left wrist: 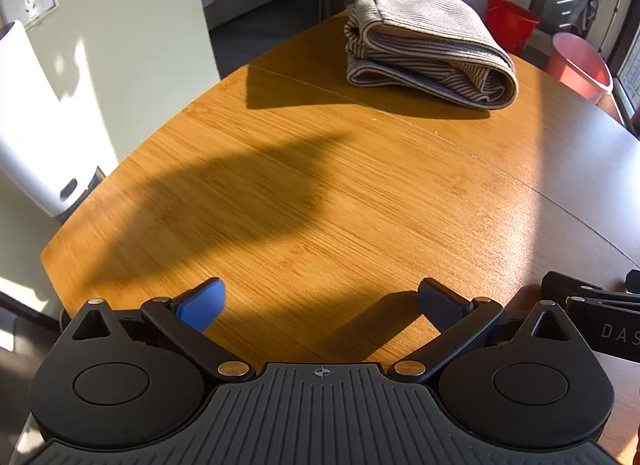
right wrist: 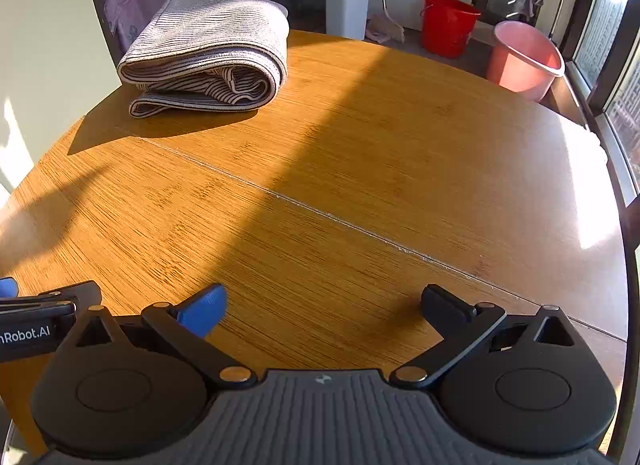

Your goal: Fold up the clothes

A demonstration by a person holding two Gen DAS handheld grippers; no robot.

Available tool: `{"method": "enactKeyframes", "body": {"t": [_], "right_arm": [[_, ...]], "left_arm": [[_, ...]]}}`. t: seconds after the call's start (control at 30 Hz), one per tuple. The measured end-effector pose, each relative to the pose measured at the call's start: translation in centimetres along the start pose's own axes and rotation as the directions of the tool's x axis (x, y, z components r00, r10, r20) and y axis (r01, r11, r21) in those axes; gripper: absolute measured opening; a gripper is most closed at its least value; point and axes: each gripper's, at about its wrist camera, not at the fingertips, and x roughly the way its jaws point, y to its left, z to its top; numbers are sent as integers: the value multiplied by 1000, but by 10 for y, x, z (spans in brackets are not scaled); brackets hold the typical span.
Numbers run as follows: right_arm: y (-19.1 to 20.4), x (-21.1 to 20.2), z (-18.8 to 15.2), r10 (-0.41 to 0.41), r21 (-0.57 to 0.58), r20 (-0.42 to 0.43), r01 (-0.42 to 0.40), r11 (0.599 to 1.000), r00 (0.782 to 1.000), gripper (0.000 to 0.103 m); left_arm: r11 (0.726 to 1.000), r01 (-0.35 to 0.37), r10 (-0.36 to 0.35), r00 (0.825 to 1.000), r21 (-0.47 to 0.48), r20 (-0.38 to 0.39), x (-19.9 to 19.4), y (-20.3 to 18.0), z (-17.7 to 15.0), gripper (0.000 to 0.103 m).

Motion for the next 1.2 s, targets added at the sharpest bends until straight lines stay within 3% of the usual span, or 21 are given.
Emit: {"method": "enactKeyframes", "body": {"t": [0.2,0.37,0.57,0.93,1.2], "right_arm": [[-5,-6,0,45,-28,23,-44,999,999,103],[-8,-38,11,66,-10,126,-65,998,990,103],[-16,-62,20,58,19,203,-63,998,977,103],[-22,-71,26,41,13,259,-46,999,965,103],[-25,-72,25,44,26,257,-53,998,965,103]], "left_arm": [[1000,29,-28,996,0,79,-11,1,0,103],[997,76,-70,983,-33,172,-39,4,9,103],[999,19,-29,968,41,248,-65,-8,16,103],[998,60,-66,965,28,255,-81,-16,27,103],[998,52,-58,962,32,267,-84,-17,26,103]]}}
